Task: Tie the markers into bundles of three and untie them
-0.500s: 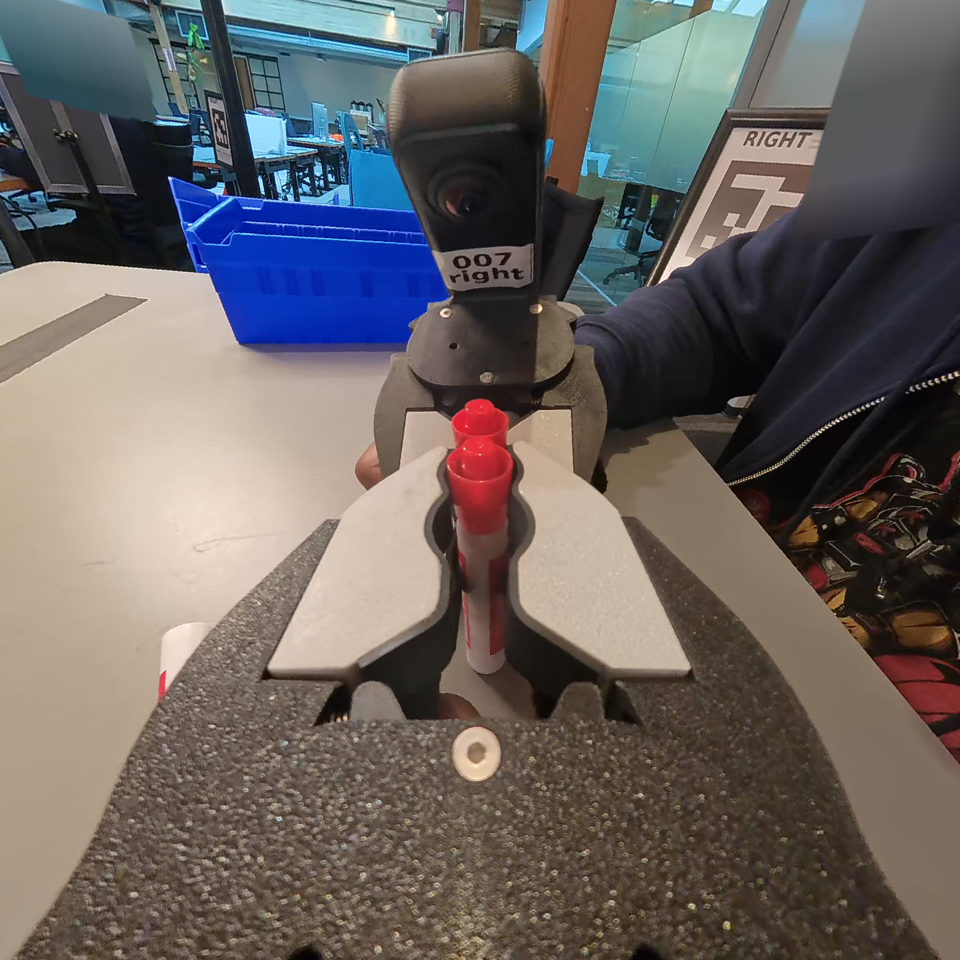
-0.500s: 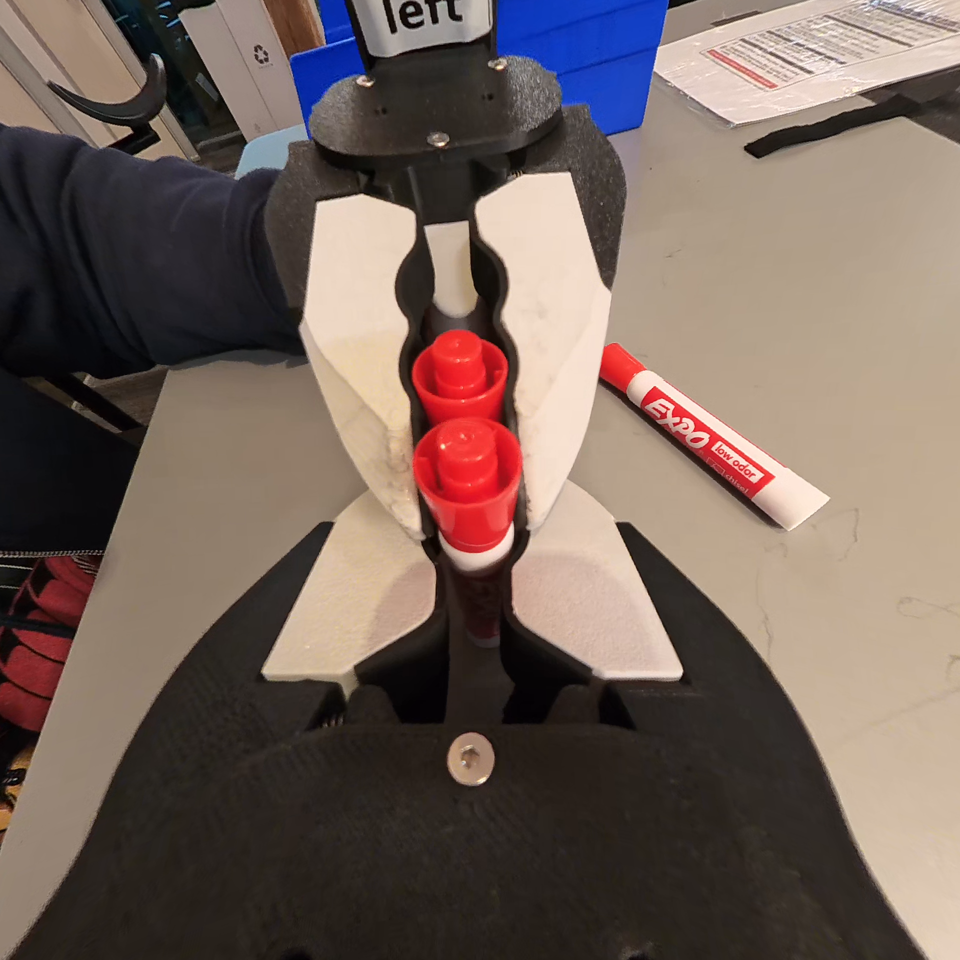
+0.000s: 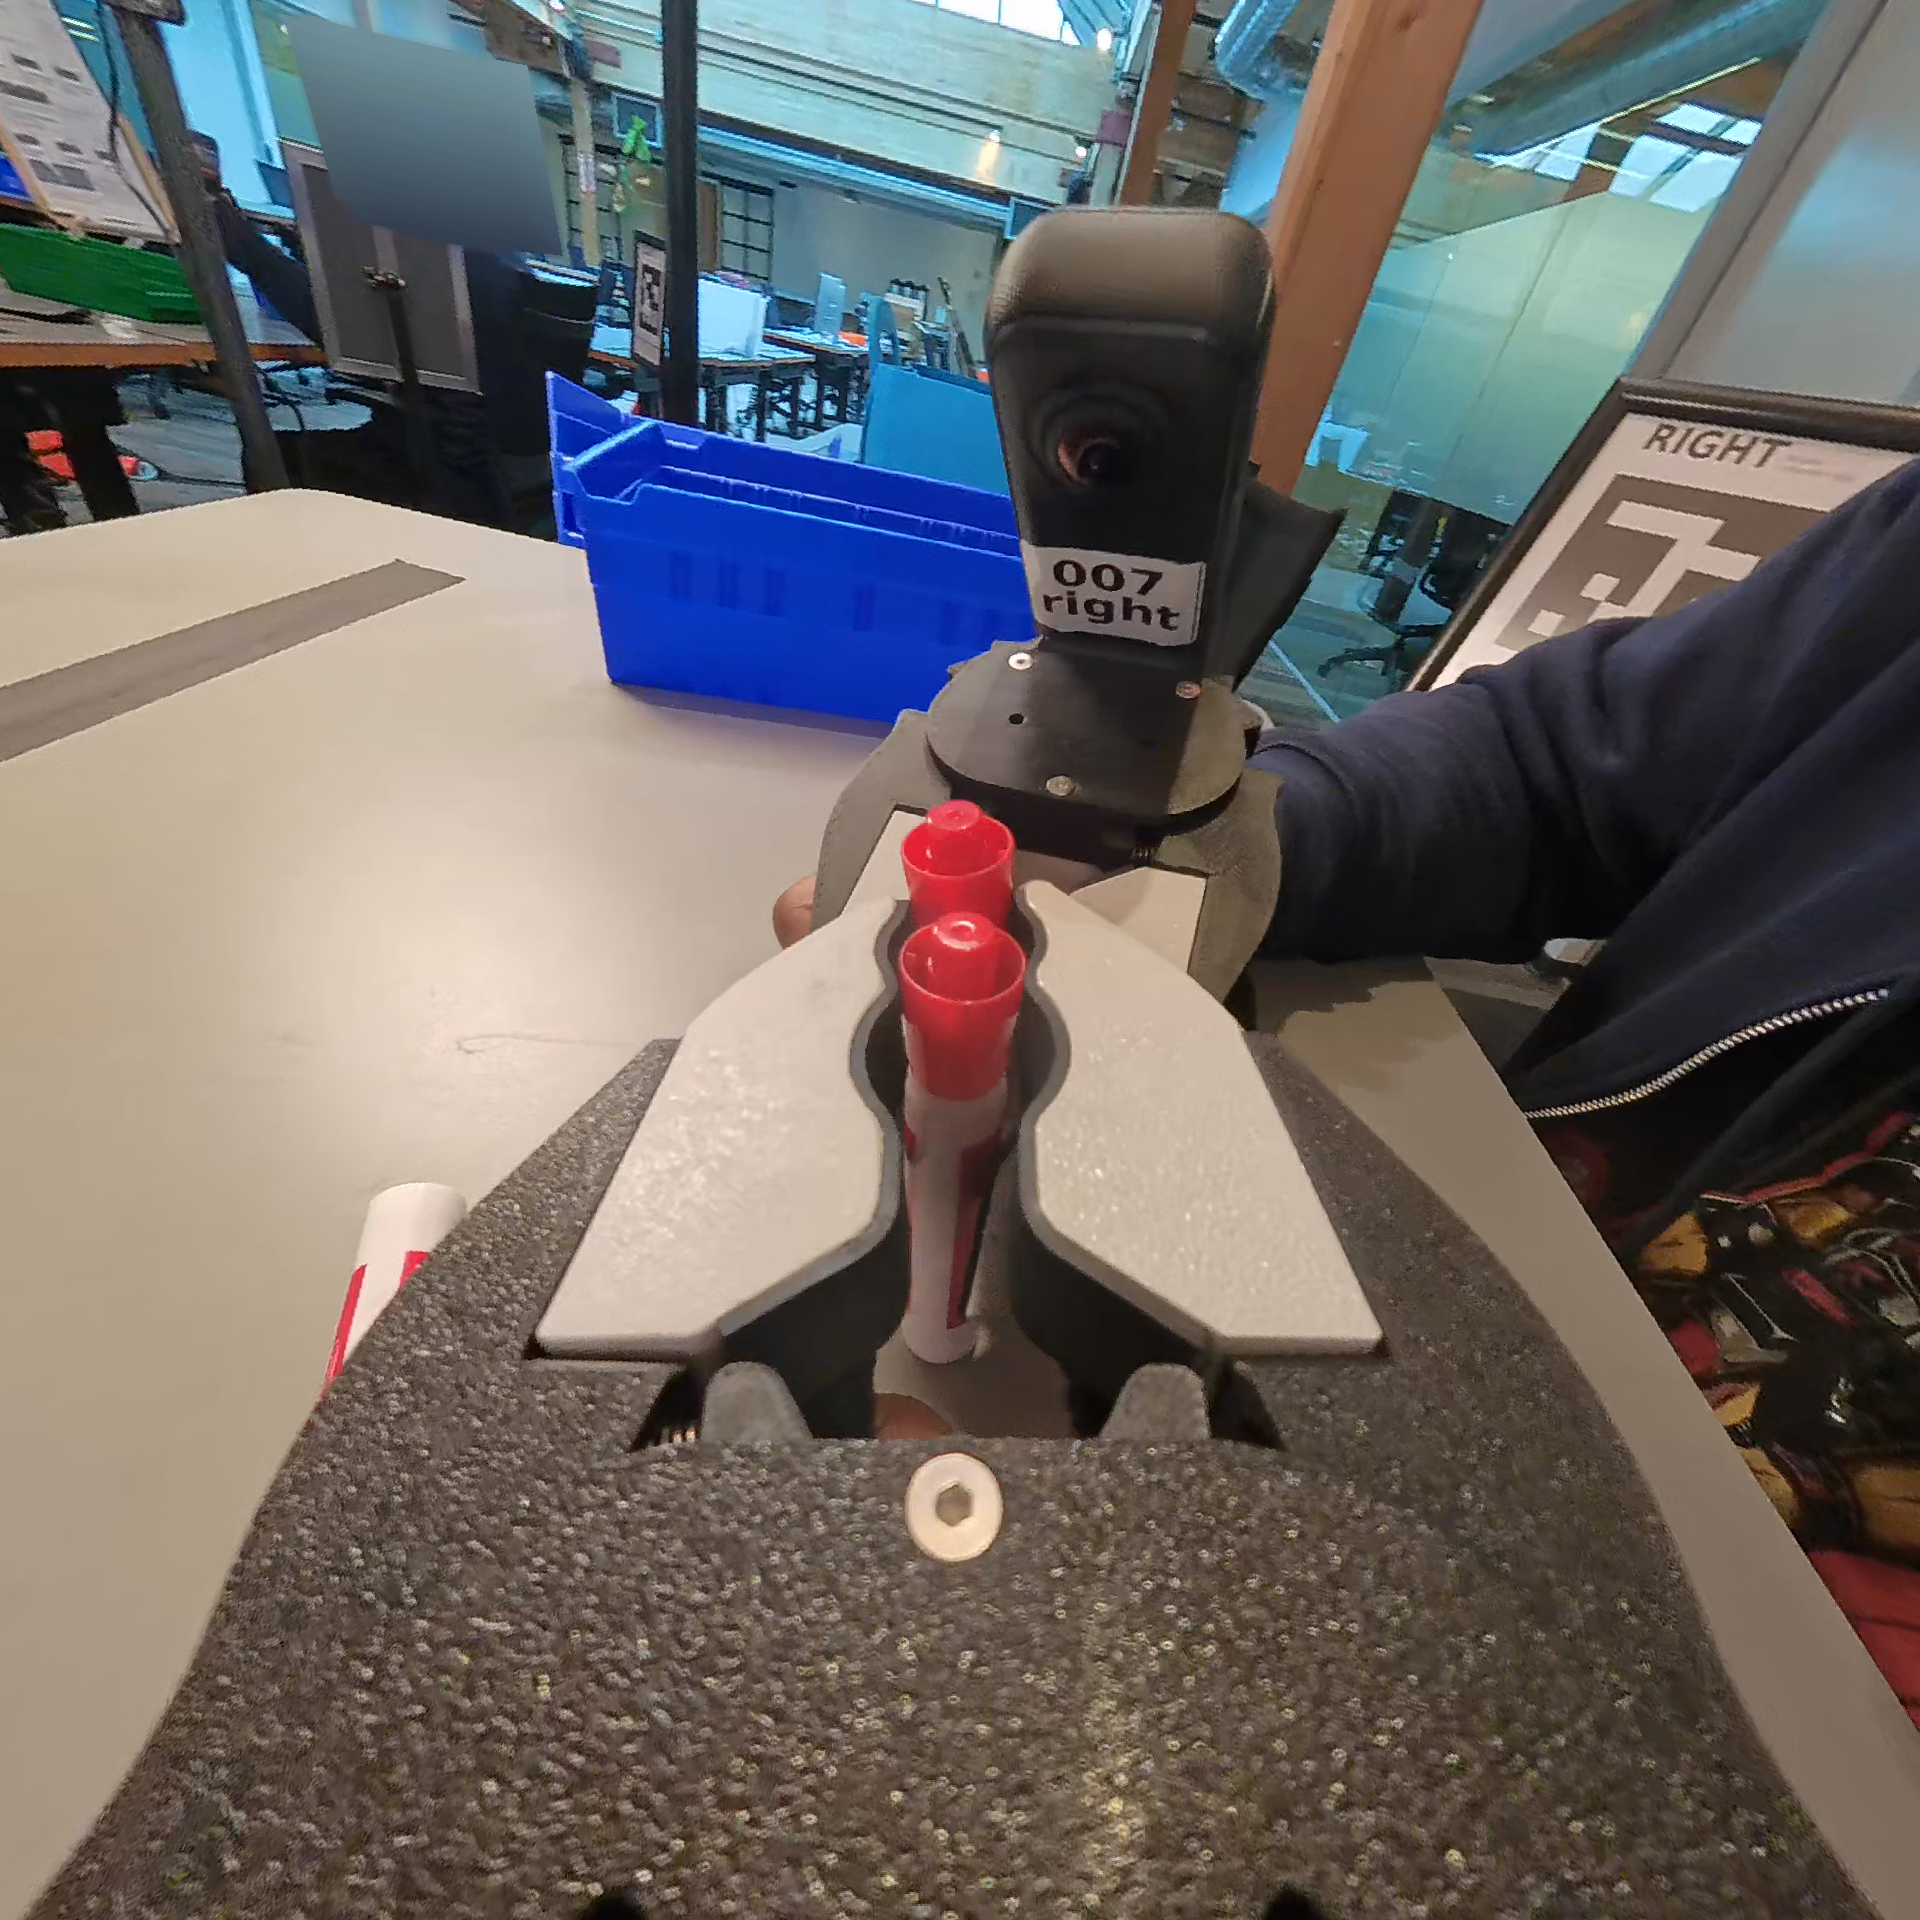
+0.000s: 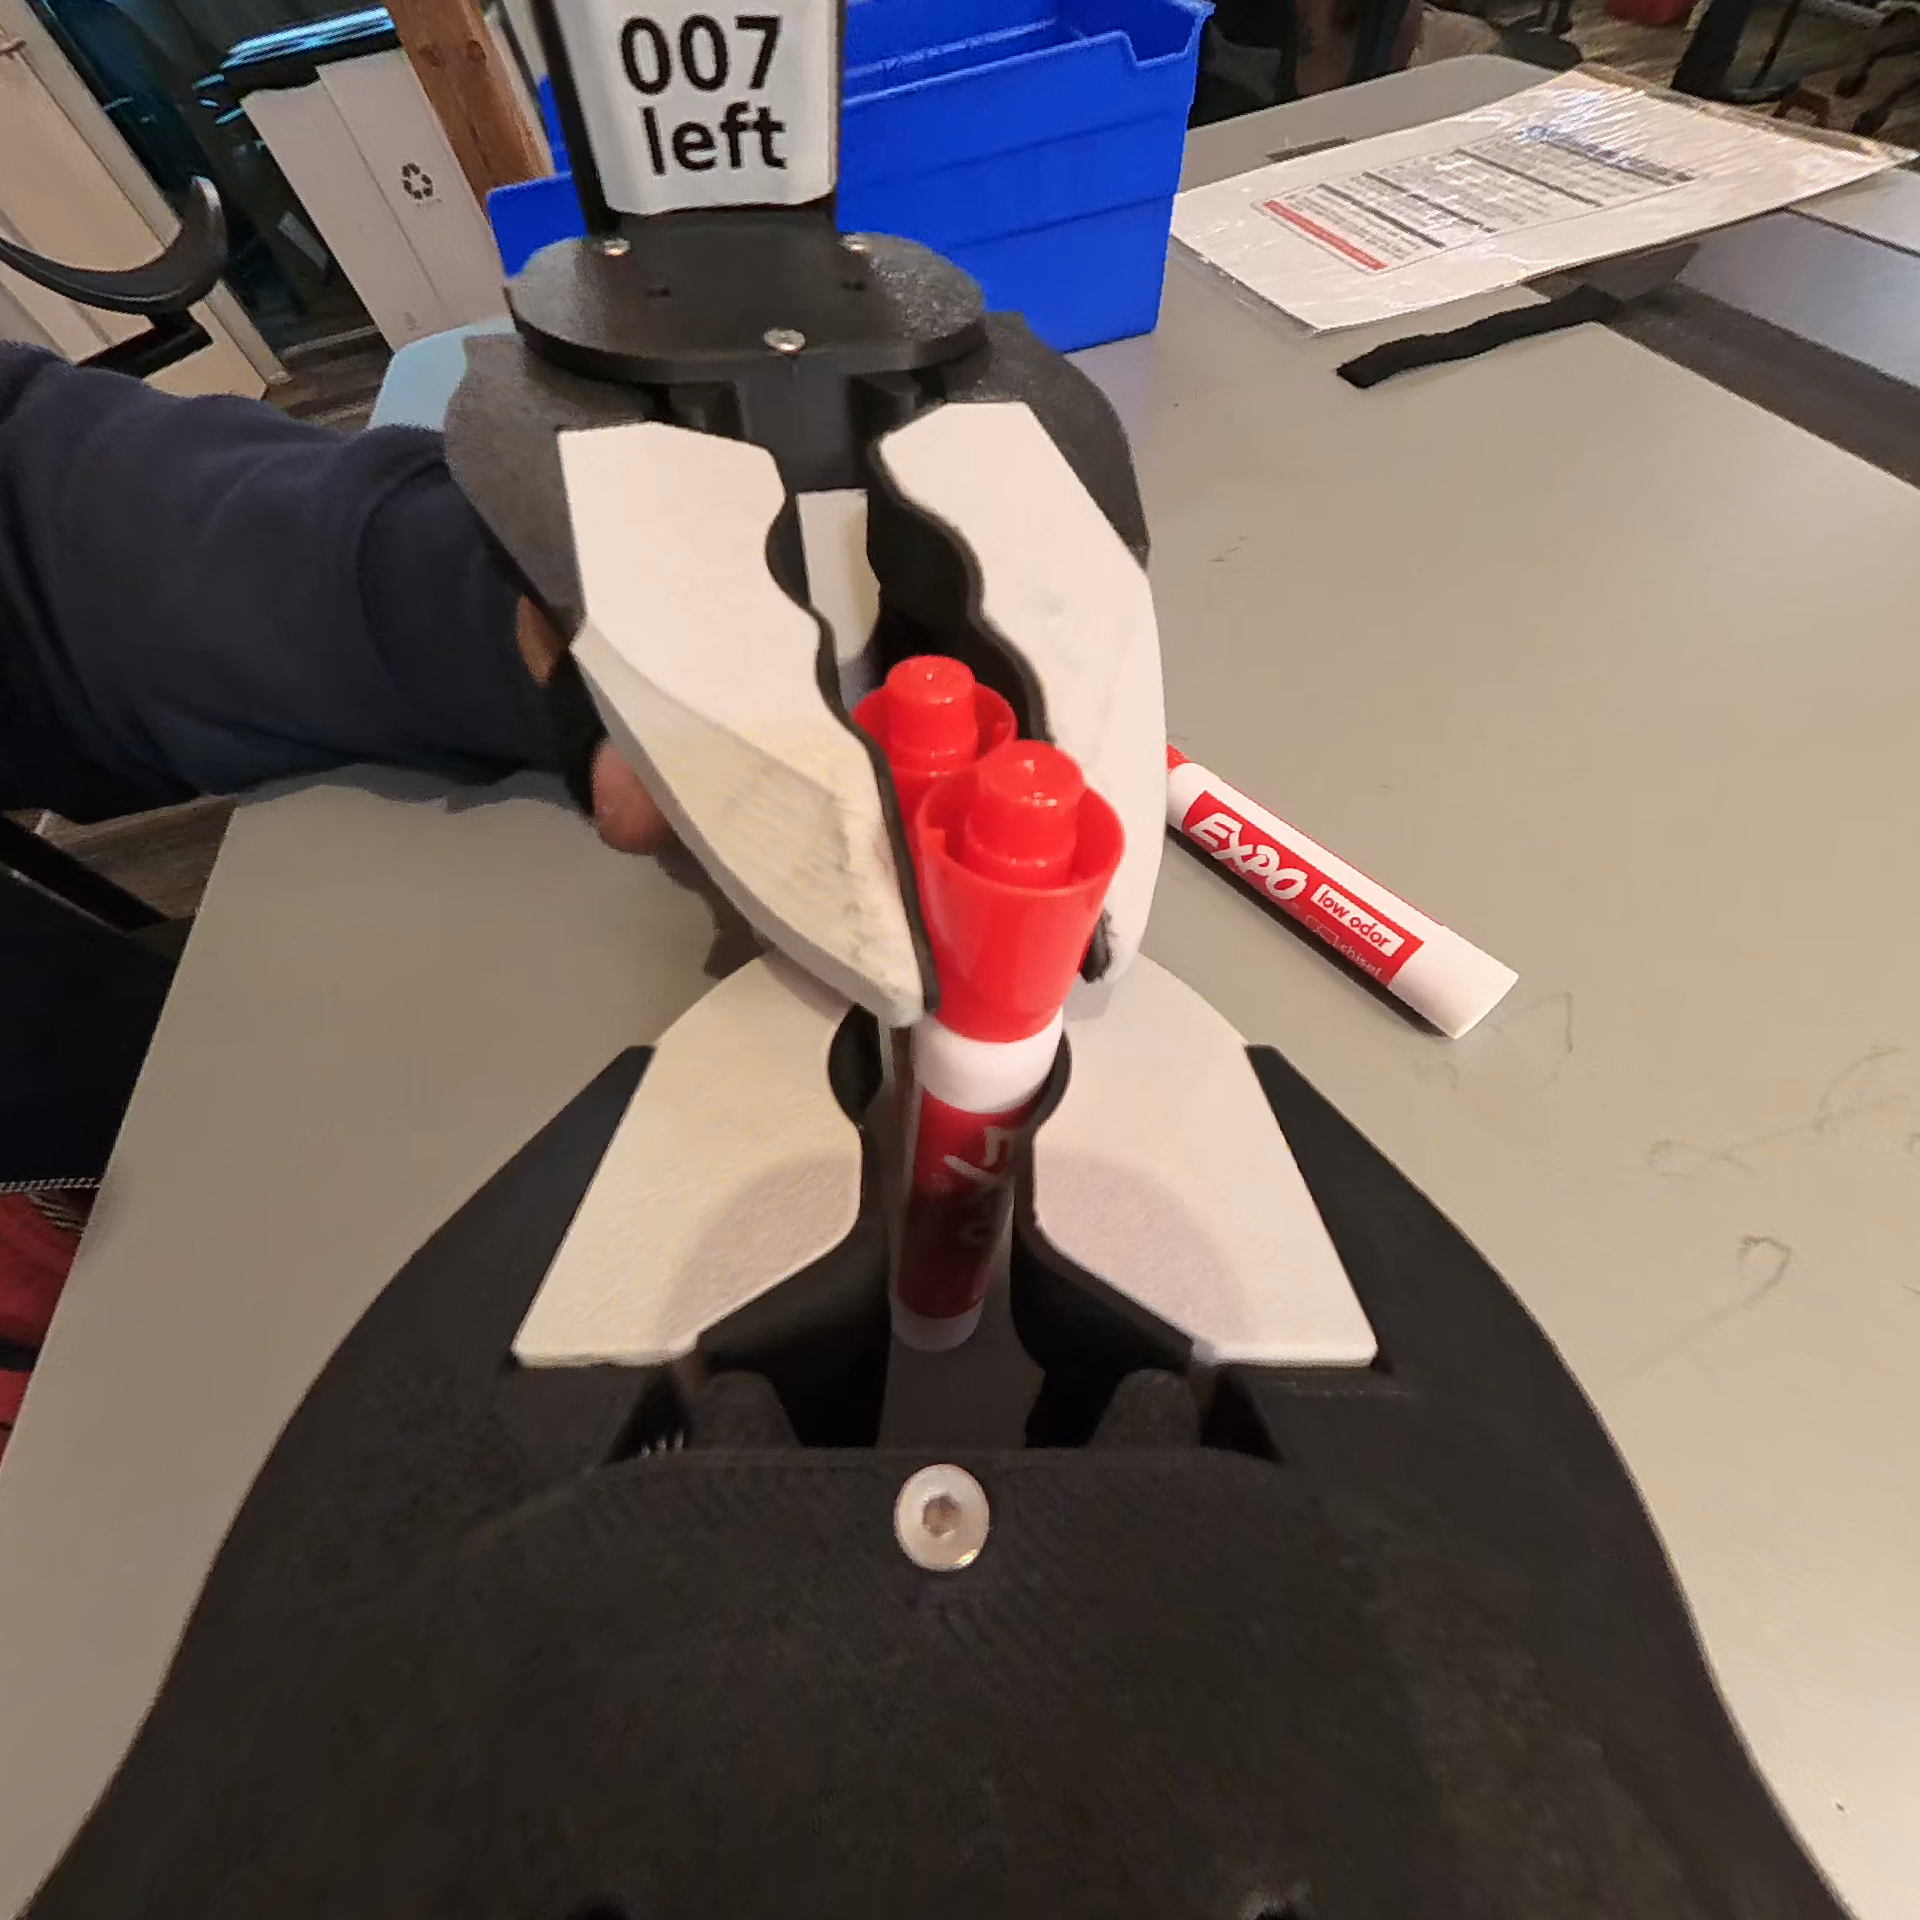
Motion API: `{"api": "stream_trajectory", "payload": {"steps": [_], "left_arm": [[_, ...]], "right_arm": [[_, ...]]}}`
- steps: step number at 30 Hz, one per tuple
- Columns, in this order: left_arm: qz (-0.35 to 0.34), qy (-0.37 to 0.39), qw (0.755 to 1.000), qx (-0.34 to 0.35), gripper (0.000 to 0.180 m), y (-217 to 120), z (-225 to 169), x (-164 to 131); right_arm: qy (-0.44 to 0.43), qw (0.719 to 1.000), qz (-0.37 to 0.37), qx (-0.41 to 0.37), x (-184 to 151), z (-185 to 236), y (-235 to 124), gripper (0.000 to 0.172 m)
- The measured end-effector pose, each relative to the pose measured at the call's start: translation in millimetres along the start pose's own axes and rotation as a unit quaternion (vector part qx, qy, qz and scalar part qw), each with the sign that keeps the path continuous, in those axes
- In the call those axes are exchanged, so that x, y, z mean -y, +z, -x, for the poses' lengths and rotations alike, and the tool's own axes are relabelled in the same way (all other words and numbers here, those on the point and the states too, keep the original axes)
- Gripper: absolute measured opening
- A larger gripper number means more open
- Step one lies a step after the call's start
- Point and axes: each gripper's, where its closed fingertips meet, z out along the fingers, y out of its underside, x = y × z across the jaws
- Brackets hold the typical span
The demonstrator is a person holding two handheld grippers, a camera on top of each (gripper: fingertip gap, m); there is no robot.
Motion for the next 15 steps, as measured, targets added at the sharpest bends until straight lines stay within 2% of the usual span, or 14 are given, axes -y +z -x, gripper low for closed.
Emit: {"api": "stream_trajectory", "payload": {"steps": [6, 15], "left_arm": [[-0.011, -0.002, 1.0, 0.007, 0.017, -1.2, 0.3, 0.6], [0.007, 0.001, 1.0, 0.005, 0.017, -3.1, 0.9, -4.7]], "right_arm": [[-0.004, 1.0, 0.003, -0.011, -0.7, -1.8, 0.2, 0.023], [-0.023, 0.998, 0.063, -0.021, -22.1, -4.7, -7.6, 0.033]]}}
